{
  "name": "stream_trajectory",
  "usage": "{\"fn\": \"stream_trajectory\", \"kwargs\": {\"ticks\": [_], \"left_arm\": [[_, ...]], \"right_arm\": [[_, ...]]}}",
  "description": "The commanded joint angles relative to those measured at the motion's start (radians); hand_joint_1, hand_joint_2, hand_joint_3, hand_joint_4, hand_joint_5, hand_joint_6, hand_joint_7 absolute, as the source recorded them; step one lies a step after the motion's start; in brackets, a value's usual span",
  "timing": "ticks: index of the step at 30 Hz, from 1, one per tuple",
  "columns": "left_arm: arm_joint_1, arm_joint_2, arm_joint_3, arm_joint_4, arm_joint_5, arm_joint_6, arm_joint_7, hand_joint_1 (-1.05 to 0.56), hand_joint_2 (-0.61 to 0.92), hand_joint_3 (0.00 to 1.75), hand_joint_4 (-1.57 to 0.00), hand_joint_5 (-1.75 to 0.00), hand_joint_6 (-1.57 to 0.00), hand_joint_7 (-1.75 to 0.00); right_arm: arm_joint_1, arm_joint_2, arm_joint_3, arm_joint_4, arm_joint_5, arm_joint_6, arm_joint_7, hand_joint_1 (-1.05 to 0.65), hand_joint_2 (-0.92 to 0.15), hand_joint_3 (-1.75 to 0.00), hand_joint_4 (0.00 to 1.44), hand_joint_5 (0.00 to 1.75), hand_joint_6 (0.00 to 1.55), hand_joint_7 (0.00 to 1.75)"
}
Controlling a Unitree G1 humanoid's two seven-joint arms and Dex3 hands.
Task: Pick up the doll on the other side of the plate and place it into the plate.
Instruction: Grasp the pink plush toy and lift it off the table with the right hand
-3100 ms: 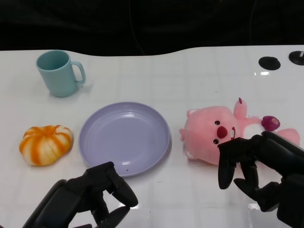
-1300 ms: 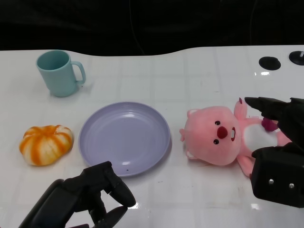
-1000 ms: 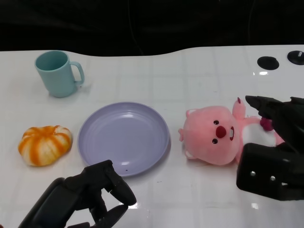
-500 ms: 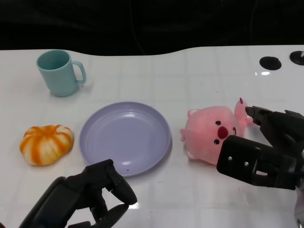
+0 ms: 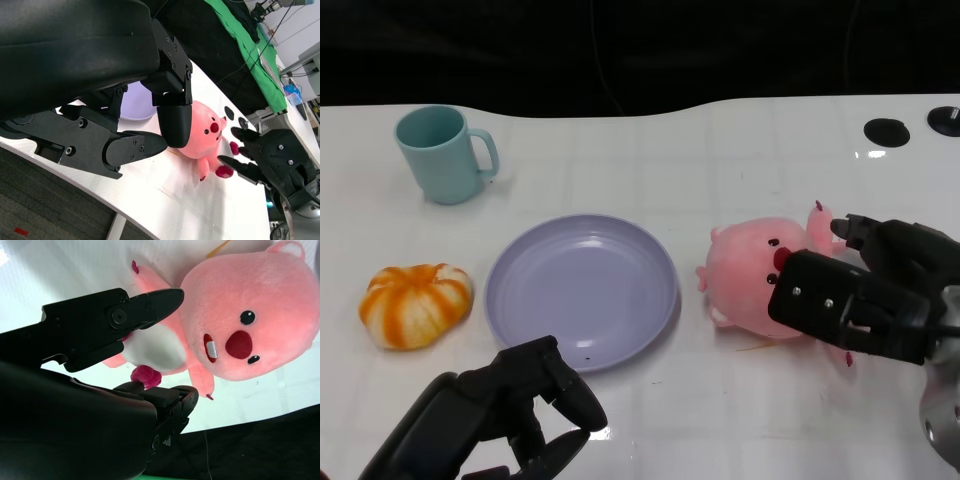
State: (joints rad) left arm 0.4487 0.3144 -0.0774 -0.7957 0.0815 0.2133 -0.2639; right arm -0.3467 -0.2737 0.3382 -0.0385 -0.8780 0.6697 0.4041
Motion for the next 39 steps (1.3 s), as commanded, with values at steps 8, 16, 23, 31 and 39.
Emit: {"fn": "stream_trajectory", "kwargs": {"ticks": [8, 16, 23, 31, 39], "left_arm": [[0.012, 0.009, 0.002, -0.027, 0.007, 0.013, -0.008, -0.37, 0.92, 0.48, -0.64, -1.68, -0.53, -1.45], [0.026, 0.009, 0.000, -0.058, 0.013, 0.032, -0.007, -0.38, 0.92, 0.48, -0.64, -1.68, -0.53, -1.45], [0.048, 0.009, -0.005, -0.085, 0.028, 0.043, -0.003, -0.38, 0.92, 0.47, -0.65, -1.68, -0.54, -1.44], [0.073, 0.000, -0.012, -0.125, 0.029, 0.063, -0.003, -0.38, 0.92, 0.47, -0.66, -1.68, -0.54, -1.43], [0.089, 0.001, -0.022, -0.175, 0.031, 0.100, -0.004, -0.38, 0.92, 0.49, -0.66, -1.69, -0.55, -1.43]], "right_arm": [[-0.105, -0.018, 0.095, 0.167, -0.003, -0.025, 0.019, -0.69, -0.92, -0.04, 0.09, 0.55, 0.39, 0.04], [-0.197, -0.022, 0.160, 0.311, 0.009, -0.079, 0.076, -0.72, -0.92, -0.07, 0.12, 0.44, 0.41, 0.02], [-0.270, -0.007, 0.189, 0.469, 0.039, -0.180, 0.057, -0.75, -0.92, -0.08, 0.14, 0.42, 0.41, 0.01], [-0.349, 0.028, 0.241, 0.681, 0.036, -0.325, -0.051, -0.72, -0.92, -0.06, 0.18, 0.42, 0.46, 0.03], [-0.364, 0.037, 0.260, 0.868, 0.038, -0.543, -0.387, -0.38, -0.91, -0.01, 0.86, 0.32, 1.06, 0.07]]}}
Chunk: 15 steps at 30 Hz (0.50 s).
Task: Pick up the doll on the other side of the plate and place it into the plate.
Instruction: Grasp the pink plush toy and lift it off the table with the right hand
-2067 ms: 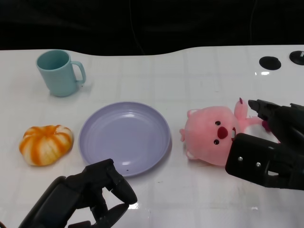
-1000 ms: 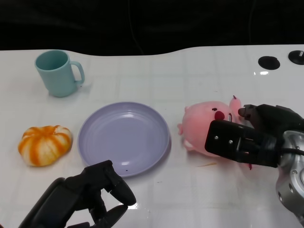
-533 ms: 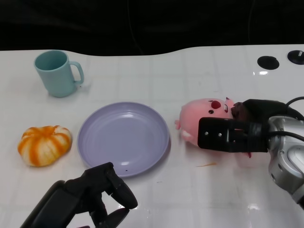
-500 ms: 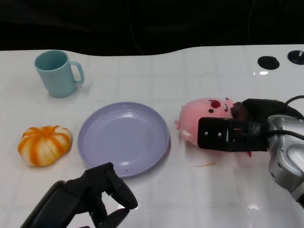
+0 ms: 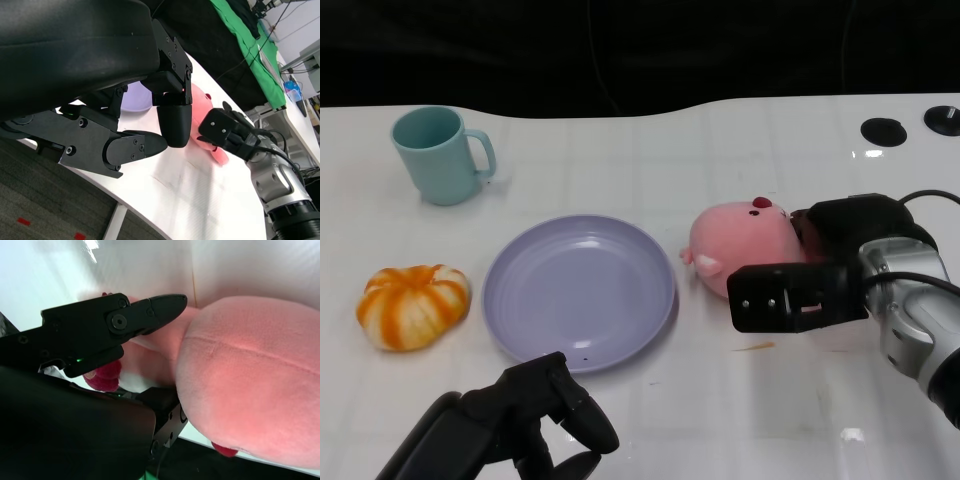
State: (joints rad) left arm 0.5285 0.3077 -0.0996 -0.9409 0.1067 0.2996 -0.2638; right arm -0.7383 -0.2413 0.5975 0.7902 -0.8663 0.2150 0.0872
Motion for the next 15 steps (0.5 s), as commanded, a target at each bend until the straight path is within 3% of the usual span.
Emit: {"fn": "stream_trajectory", "kwargs": {"ticks": [1, 3, 5, 8, 11, 13, 15], "left_arm": [[0.009, 0.009, 0.001, -0.033, 0.006, 0.016, -0.006, -0.38, 0.92, 0.49, -0.66, -1.70, -0.55, -1.43], [0.008, 0.012, 0.003, -0.043, 0.004, 0.023, -0.009, -0.37, 0.92, 0.50, -0.66, -1.70, -0.54, -1.43], [0.006, 0.015, 0.006, -0.052, 0.007, 0.036, -0.009, -0.38, 0.92, 0.50, -0.65, -1.71, -0.54, -1.43], [0.004, 0.014, 0.011, -0.060, 0.005, 0.056, -0.007, -0.38, 0.92, 0.50, -0.64, -1.70, -0.54, -1.44], [0.001, 0.015, 0.016, -0.055, -0.002, 0.052, -0.010, -0.38, 0.92, 0.50, -0.63, -1.71, -0.55, -1.45], [-0.003, 0.017, 0.022, -0.049, -0.007, 0.048, -0.013, -0.38, 0.92, 0.49, -0.64, -1.71, -0.55, -1.45], [-0.006, 0.018, 0.028, -0.044, -0.011, 0.046, -0.016, -0.37, 0.92, 0.49, -0.64, -1.71, -0.55, -1.45]], "right_arm": [[0.028, 0.003, -0.001, 0.051, 0.031, -0.111, -0.098, -0.37, -0.91, -0.01, 0.90, 0.45, 1.10, 0.05], [0.025, 0.003, 0.004, 0.068, 0.031, -0.130, -0.124, -0.36, -0.92, -0.10, 0.85, 1.21, 1.12, 0.01], [0.022, 0.007, 0.008, 0.062, 0.028, -0.124, -0.126, -0.37, -0.92, -0.18, 0.83, 1.47, 1.07, 0.00], [0.020, 0.013, 0.000, 0.055, 0.039, -0.106, -0.105, -0.38, -0.92, -0.19, 0.80, 1.48, 1.05, 0.00], [0.025, 0.023, -0.054, 0.032, 0.094, -0.059, -0.075, -0.36, -0.92, -0.21, 0.77, 1.48, 1.05, 0.00], [0.030, 0.034, -0.106, 0.012, 0.145, -0.026, -0.072, -0.34, -0.92, -0.24, 0.76, 1.64, 1.08, 0.01], [0.042, 0.036, -0.147, -0.022, 0.180, -0.003, -0.083, -0.31, -0.92, -0.29, 0.83, 1.72, 1.19, 0.08]]}}
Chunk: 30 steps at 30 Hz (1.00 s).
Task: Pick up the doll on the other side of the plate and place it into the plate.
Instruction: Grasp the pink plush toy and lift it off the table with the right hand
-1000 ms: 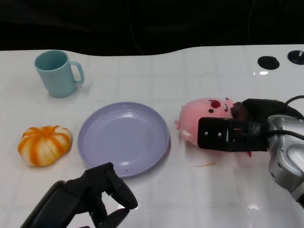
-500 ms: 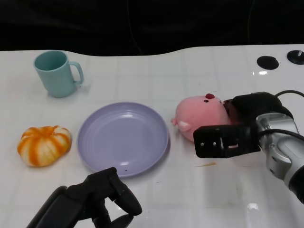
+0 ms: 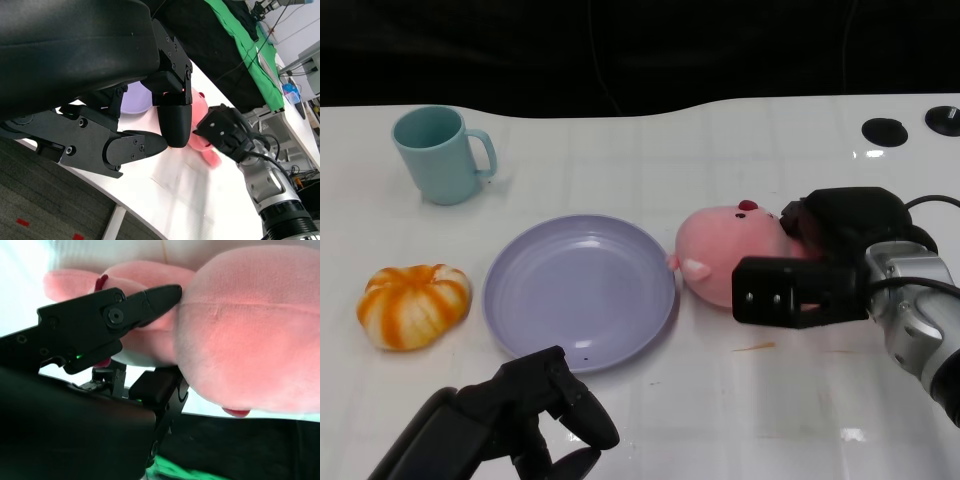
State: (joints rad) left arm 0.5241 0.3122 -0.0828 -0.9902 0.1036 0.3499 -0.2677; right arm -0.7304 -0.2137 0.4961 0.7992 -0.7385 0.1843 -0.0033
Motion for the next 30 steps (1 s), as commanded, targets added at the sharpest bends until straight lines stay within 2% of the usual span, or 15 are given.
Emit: {"fn": "stream_trajectory", "kwargs": {"ticks": [1, 2, 5, 7, 9, 10, 13, 18, 22, 25, 30], "left_arm": [[-0.003, 0.013, 0.014, 0.008, -0.010, -0.008, -0.015, -0.37, 0.92, 0.49, -0.64, -1.71, -0.55, -1.45], [-0.005, 0.014, 0.016, 0.011, -0.010, -0.012, -0.016, -0.38, 0.92, 0.49, -0.64, -1.71, -0.55, -1.45], [-0.009, 0.017, 0.022, 0.017, -0.008, -0.017, -0.018, -0.40, 0.92, 0.49, -0.65, -1.70, -0.54, -1.44], [-0.011, 0.019, 0.025, 0.021, -0.007, -0.020, -0.019, -0.40, 0.92, 0.49, -0.65, -1.70, -0.54, -1.44], [-0.012, 0.020, 0.028, 0.029, -0.008, -0.027, -0.020, -0.40, 0.92, 0.49, -0.65, -1.69, -0.54, -1.43], [-0.013, 0.021, 0.031, 0.035, -0.009, -0.033, -0.021, -0.40, 0.92, 0.49, -0.66, -1.69, -0.54, -1.43], [-0.014, 0.022, 0.033, 0.043, -0.005, -0.039, -0.023, -0.39, 0.92, 0.49, -0.66, -1.68, -0.54, -1.42], [-0.022, 0.015, 0.031, 0.062, -0.012, -0.051, -0.024, -0.38, 0.92, 0.49, -0.66, -1.67, -0.54, -1.42], [-0.024, 0.015, 0.024, 0.069, -0.002, -0.056, -0.021, -0.38, 0.92, 0.49, -0.66, -1.67, -0.54, -1.43], [-0.023, 0.011, 0.018, 0.073, 0.000, -0.059, -0.018, -0.39, 0.92, 0.48, -0.65, -1.67, -0.54, -1.42], [-0.025, 0.006, -0.001, 0.069, 0.011, -0.047, -0.012, -0.39, 0.92, 0.48, -0.65, -1.67, -0.54, -1.42]], "right_arm": [[0.042, 0.005, -0.062, -0.054, 0.064, 0.036, 0.001, -0.31, -0.92, -0.30, 0.84, 1.73, 1.20, 0.08], [0.051, 0.001, -0.080, -0.075, 0.077, 0.039, -0.009, -0.30, -0.92, -0.32, 0.86, 1.74, 1.24, 0.11], [0.077, -0.011, -0.122, -0.129, 0.104, 0.048, -0.034, -0.28, -0.77, -0.59, 0.84, 1.75, 0.94, 0.77], [0.099, -0.021, -0.139, -0.165, 0.114, 0.045, -0.047, -0.28, -0.66, -0.83, 0.87, 1.75, 0.76, 1.32], [0.116, -0.026, -0.156, -0.192, 0.122, 0.045, -0.060, -0.27, -0.63, -0.91, 0.90, 1.75, 0.68, 1.59], [0.123, -0.026, -0.167, -0.202, 0.128, 0.046, -0.069, -0.26, -0.62, -0.93, 0.92, 1.75, 0.68, 1.67], [0.147, -0.029, -0.203, -0.228, 0.155, 0.009, -0.110, -0.23, -0.55, -1.03, 0.96, 1.75, 0.70, 1.74], [0.162, -0.022, -0.241, -0.282, 0.191, 0.015, -0.111, -0.20, -0.51, -1.12, 0.96, 1.75, 0.71, 1.75], [0.167, -0.017, -0.251, -0.323, 0.218, -0.009, -0.100, -0.19, -0.47, -1.18, 0.97, 1.75, 0.74, 1.75], [0.166, -0.011, -0.248, -0.355, 0.236, -0.035, -0.084, -0.19, -0.41, -1.30, 0.97, 1.75, 0.78, 1.75], [0.143, 0.034, -0.229, -0.425, 0.239, -0.011, -0.046, -0.19, -0.36, -1.38, 0.98, 1.75, 0.79, 1.75]]}}
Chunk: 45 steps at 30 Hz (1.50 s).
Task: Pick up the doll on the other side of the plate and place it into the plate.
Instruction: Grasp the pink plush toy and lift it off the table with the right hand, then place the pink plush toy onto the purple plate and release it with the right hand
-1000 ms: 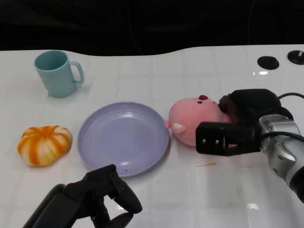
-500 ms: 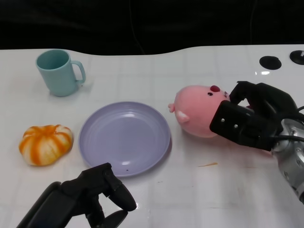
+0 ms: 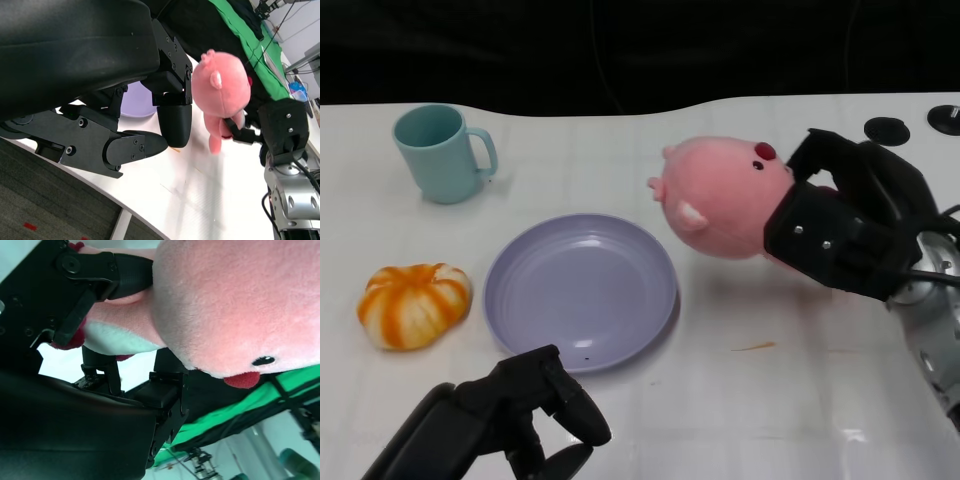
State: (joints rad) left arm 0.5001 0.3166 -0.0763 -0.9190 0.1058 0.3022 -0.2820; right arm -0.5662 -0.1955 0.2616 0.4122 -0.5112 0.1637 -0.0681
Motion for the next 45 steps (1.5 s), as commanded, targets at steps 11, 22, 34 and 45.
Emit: {"fn": "stream_trajectory", "kwargs": {"ticks": [11, 22, 34, 45], "left_arm": [[-0.016, -0.021, -0.061, -0.005, 0.056, 0.022, 0.018, -0.38, 0.92, 0.47, -0.66, -1.68, -0.55, -1.42], [-0.020, -0.051, -0.121, -0.013, 0.102, 0.033, 0.029, -0.36, 0.92, 0.47, -0.65, -1.67, -0.55, -1.42], [-0.025, -0.069, -0.152, -0.033, 0.131, 0.056, 0.034, -0.33, 0.92, 0.47, -0.67, -1.70, -0.56, -1.42], [-0.024, -0.068, -0.142, -0.024, 0.119, 0.053, 0.029, -0.33, 0.92, 0.47, -0.67, -1.69, -0.56, -1.41]], "right_arm": [[-0.134, 0.134, 0.047, 0.017, 0.025, -0.019, 0.047, -0.22, -0.32, -1.49, 1.02, 1.75, 0.80, 1.75], [-0.259, 0.246, 0.134, 0.190, -0.030, -0.014, 0.013, -0.24, -0.34, -1.37, 1.02, 1.75, 0.77, 1.75], [-0.309, 0.333, 0.182, 0.396, -0.062, -0.025, -0.081, -0.20, -0.51, -0.78, 0.83, 1.75, 0.84, 0.92], [-0.259, 0.309, 0.235, 0.287, -0.067, -0.016, 0.059, -0.49, -0.92, -0.15, 0.33, 0.37, 0.52, 0.00]]}}
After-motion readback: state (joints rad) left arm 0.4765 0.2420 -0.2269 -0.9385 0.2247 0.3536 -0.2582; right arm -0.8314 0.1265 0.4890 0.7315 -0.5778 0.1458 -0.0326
